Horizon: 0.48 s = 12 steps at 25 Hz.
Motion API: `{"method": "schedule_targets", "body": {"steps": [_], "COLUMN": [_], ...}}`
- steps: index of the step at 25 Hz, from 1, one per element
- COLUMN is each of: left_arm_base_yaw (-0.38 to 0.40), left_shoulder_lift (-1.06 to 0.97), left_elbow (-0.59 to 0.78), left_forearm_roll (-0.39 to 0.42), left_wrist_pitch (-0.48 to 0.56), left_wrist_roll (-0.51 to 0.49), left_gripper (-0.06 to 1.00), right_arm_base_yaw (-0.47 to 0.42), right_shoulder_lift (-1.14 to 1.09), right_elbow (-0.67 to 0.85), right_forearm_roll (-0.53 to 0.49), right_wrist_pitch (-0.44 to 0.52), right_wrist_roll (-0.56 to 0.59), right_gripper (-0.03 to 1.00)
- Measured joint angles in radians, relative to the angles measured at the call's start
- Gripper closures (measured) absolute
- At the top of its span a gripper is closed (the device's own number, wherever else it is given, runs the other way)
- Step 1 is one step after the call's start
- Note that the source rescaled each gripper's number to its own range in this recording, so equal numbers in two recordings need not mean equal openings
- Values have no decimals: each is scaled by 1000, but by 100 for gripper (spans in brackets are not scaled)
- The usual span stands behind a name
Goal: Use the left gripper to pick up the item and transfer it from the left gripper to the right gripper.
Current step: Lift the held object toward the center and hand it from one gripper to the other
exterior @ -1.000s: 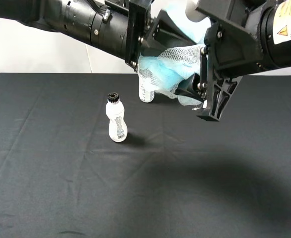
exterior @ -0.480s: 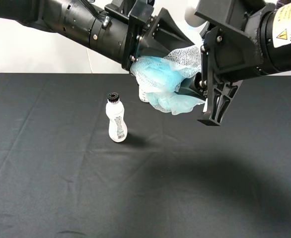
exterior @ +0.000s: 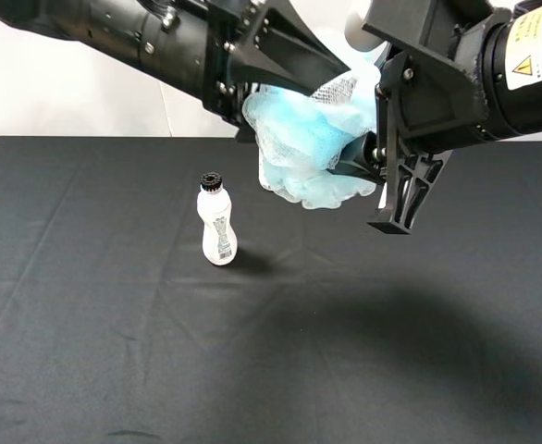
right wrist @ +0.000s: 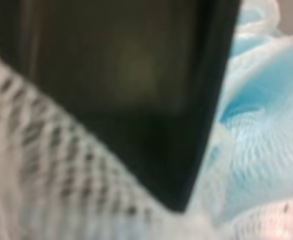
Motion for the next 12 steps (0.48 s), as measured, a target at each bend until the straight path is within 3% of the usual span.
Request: {"method": "schedule_targets", "body": {"steps": [7, 12], "left_arm_base_yaw": [33, 64], "left_shoulder_lift": [-50, -87], "left_elbow": [-1, -6], "left_forearm_roll": [89, 155], "left_wrist_pitch": [1, 1], "left_wrist_roll": [-24, -53], "left_gripper": [10, 11], "right_arm_base_yaw": [0, 0], "right_shoulder_lift": [7, 9], "right_elbow": [5, 10], "right_forearm_roll": [6, 9], "right_wrist_pitch": [10, 31], "right_wrist_roll": [8, 9], "right_gripper": [52, 60]}}
